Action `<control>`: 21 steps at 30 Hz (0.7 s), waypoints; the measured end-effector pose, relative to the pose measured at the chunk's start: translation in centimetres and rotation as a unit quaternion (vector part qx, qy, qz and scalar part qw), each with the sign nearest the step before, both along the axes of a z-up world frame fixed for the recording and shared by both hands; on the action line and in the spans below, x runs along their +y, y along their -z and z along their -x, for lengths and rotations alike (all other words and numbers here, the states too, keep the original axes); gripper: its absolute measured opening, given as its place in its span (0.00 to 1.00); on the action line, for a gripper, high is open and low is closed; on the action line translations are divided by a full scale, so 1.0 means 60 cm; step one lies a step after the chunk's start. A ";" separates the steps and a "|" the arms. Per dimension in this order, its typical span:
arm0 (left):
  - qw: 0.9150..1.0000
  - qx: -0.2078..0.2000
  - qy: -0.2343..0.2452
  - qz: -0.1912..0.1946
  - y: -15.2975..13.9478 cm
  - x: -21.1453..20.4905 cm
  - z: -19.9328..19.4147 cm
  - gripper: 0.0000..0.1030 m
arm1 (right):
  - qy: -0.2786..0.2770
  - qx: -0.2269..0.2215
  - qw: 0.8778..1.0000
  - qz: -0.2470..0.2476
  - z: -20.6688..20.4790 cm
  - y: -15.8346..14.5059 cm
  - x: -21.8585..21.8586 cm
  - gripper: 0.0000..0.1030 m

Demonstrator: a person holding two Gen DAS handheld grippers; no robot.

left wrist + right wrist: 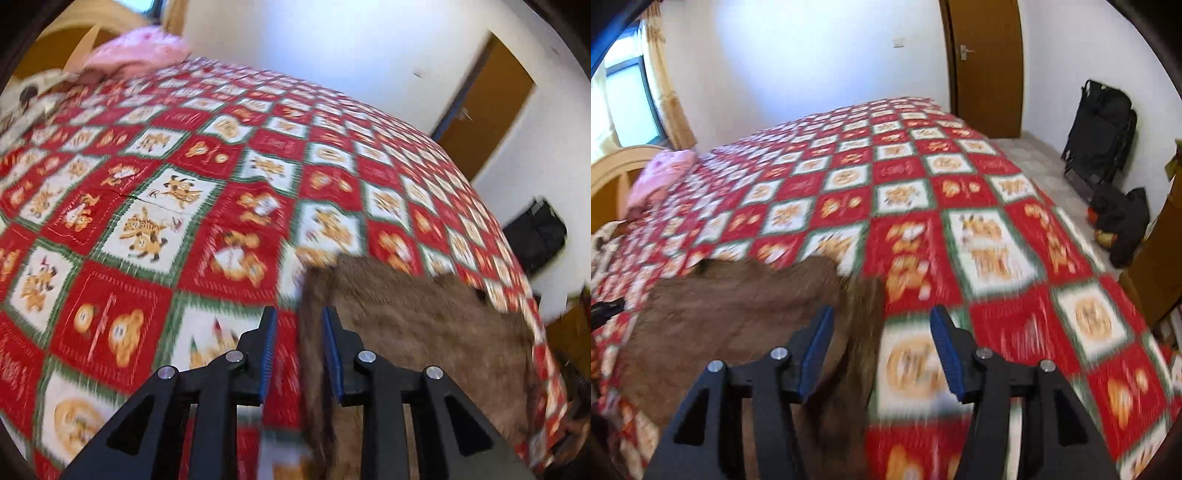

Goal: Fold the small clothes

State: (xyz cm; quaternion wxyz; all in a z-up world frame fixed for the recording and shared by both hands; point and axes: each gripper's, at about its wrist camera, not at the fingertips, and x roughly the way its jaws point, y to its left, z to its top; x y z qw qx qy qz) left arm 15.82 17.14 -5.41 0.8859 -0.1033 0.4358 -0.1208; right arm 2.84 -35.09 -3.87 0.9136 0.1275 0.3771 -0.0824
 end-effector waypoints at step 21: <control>0.992 -0.009 0.098 -0.084 0.065 -0.127 0.184 0.25 | -0.007 0.075 0.988 -0.132 0.135 0.122 0.051 0.07</control>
